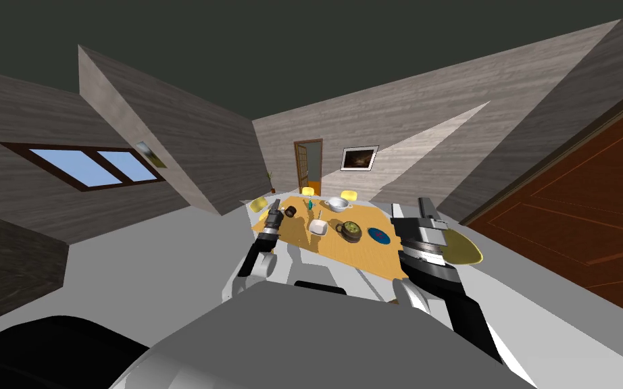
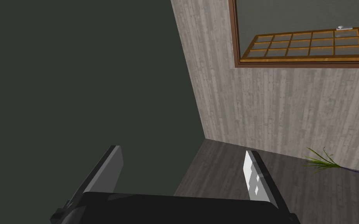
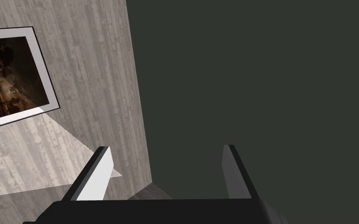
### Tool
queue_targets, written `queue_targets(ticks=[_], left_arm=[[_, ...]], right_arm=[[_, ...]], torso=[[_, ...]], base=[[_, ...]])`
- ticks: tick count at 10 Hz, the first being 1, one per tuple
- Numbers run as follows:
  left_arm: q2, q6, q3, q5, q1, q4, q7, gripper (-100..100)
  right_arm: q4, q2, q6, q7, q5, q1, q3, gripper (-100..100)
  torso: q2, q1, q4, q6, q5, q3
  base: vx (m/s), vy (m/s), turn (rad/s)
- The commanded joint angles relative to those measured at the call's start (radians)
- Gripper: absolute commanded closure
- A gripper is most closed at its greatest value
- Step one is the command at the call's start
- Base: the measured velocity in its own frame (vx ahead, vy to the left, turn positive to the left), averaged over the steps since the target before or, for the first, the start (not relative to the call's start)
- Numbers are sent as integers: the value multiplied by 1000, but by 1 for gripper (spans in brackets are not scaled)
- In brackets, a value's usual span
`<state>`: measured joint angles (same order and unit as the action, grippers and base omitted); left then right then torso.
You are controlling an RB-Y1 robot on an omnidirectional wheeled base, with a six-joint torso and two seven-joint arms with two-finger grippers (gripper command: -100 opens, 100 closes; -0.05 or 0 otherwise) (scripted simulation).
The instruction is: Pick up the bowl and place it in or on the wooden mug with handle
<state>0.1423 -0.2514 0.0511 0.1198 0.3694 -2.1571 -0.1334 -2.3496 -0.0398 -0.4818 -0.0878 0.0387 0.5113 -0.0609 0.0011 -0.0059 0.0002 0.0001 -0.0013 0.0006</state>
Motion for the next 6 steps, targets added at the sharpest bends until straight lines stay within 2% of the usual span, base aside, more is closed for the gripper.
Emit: queue_targets(ticks=[1,2,5,6], left_arm=[[18,44,7,5,-40,50,8,-100],[18,44,7,5,-40,55,8,-100],[37,113,26,10,-113,165,21,-100],[37,113,26,10,-113,177,21,-100]], right_arm=[[0,0,0,0,0,0,0,0],[0,0,0,0,0,0,0,0],[0,0,0,0,0,0,0,0],[0,0,0,0,0,0,0,0]], torso=[[0,0,0,0,0,0],[0,0,0,0,0,0],[0,1,0,0,0,0],[0,0,0,0,0,0]], base=[[-30,-97,-32],[-23,-67,-10],[-25,-73,-36],[-15,-68,-14]])
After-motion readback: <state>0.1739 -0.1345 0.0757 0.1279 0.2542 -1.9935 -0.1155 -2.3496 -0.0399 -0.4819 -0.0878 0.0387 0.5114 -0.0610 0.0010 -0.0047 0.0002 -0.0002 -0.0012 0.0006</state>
